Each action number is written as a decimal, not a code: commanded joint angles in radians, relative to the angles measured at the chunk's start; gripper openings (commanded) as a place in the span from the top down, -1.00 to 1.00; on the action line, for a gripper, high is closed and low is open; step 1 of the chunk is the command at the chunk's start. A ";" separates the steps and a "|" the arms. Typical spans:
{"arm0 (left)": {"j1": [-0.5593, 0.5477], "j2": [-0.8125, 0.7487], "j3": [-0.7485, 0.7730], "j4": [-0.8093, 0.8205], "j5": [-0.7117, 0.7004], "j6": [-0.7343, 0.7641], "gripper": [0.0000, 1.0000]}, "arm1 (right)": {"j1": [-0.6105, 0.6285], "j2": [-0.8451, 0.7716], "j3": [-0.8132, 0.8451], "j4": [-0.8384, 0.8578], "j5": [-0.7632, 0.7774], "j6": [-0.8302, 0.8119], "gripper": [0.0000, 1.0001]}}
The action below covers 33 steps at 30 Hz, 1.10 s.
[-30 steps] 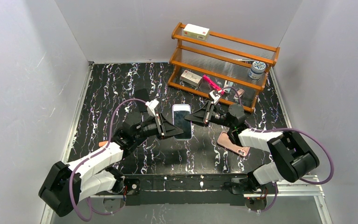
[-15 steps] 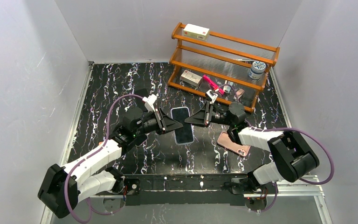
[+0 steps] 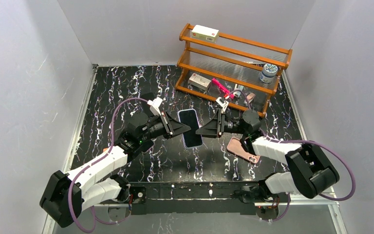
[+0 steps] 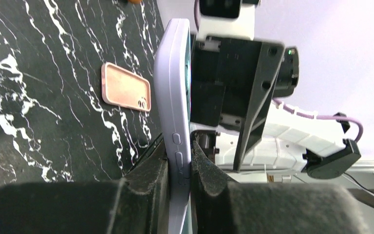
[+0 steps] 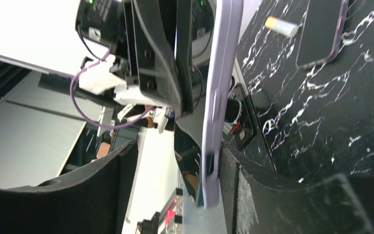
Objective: Put the phone into the phone case
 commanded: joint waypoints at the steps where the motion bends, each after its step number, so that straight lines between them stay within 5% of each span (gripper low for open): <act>1: 0.005 -0.042 0.004 0.118 -0.061 0.008 1.00 | 0.017 -0.058 -0.052 0.016 -0.089 -0.036 -0.39; 8: 0.005 -0.030 0.005 0.159 -0.064 0.007 1.00 | 0.029 -0.095 -0.070 -0.033 -0.087 -0.062 -0.19; 16: 0.005 -0.037 -0.007 0.108 -0.078 0.059 1.00 | 0.029 -0.089 -0.075 -0.001 -0.059 0.003 0.94; 23: 0.005 -0.048 0.017 -0.030 -0.077 0.143 1.00 | 0.029 -0.101 -0.074 0.000 -0.016 0.054 0.97; 24: 0.006 -0.047 0.020 -0.029 -0.067 0.140 1.00 | 0.029 -0.104 -0.070 -0.009 -0.019 0.042 0.93; 29: 0.004 -0.033 0.046 -0.014 0.041 0.121 1.00 | 0.029 -0.177 -0.044 -0.197 0.029 -0.093 -0.17; 33: 0.004 -0.030 0.061 -0.003 0.135 0.108 1.00 | 0.029 -0.204 -0.017 -0.308 0.062 -0.182 -0.49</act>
